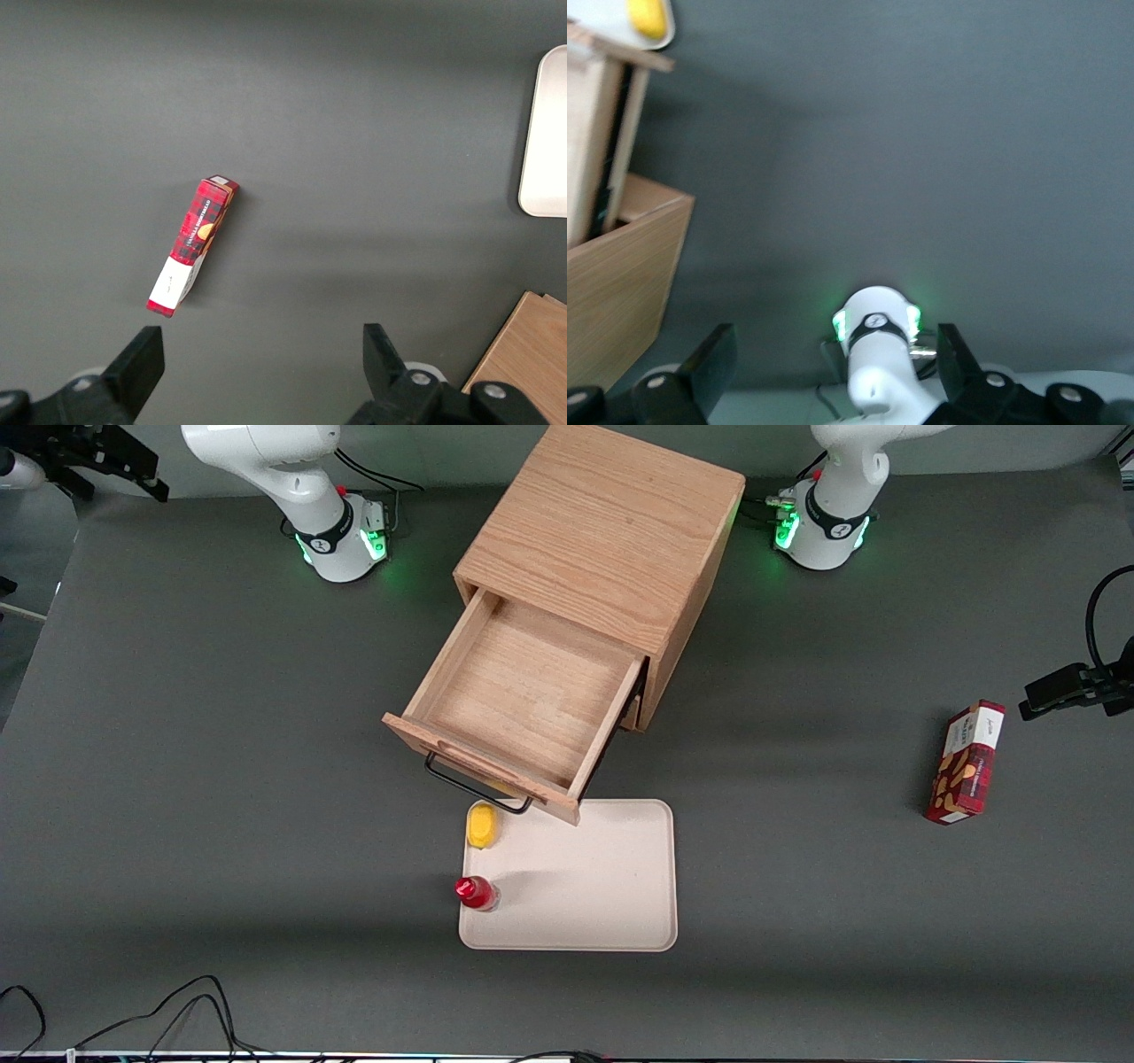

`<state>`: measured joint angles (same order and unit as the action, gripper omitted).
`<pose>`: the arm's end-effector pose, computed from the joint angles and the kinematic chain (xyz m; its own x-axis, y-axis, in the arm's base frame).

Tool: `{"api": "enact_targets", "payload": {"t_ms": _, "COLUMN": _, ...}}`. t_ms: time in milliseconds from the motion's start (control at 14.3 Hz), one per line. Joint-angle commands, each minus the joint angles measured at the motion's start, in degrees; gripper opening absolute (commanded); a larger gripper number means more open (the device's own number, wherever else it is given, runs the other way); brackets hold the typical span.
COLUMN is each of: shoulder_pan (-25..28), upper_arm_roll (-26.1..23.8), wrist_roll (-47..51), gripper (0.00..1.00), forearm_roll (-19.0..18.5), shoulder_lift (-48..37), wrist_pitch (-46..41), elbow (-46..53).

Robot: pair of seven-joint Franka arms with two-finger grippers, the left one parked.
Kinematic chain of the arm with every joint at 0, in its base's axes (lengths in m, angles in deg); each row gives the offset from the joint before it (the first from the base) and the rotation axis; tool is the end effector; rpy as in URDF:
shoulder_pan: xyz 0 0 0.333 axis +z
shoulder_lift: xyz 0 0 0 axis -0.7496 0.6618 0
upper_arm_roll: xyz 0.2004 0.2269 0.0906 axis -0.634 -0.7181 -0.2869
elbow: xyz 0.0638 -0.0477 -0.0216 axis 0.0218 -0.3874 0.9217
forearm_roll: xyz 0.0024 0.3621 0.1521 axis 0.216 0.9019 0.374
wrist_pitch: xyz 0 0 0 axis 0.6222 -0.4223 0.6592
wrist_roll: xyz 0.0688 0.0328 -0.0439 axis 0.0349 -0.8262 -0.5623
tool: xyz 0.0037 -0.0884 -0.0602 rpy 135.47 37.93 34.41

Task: Open upper drawer

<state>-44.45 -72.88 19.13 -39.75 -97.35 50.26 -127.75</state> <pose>0.3740 0.0124 0.7047 0.9855 -0.1012 -0.1359 -0.0973 -0.9946 0.0352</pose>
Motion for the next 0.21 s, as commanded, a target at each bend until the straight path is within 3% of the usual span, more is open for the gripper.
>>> {"api": "enact_targets", "payload": {"t_ms": 0, "shoulder_pan": 0.9, "upper_arm_roll": -0.1, "wrist_roll": 2.5, "gripper": 1.00, "forearm_roll": -3.1, "shoulder_lift": 3.8, "wrist_pitch": 1.4, "elbow": 2.9}}
{"api": "enact_targets", "payload": {"t_ms": 140, "shoulder_pan": 1.0, "upper_arm_roll": -0.1, "wrist_roll": 3.4, "gripper": 1.00, "forearm_roll": -3.0, "shoulder_lift": 4.8, "wrist_pitch": 1.7, "elbow": 3.1}}
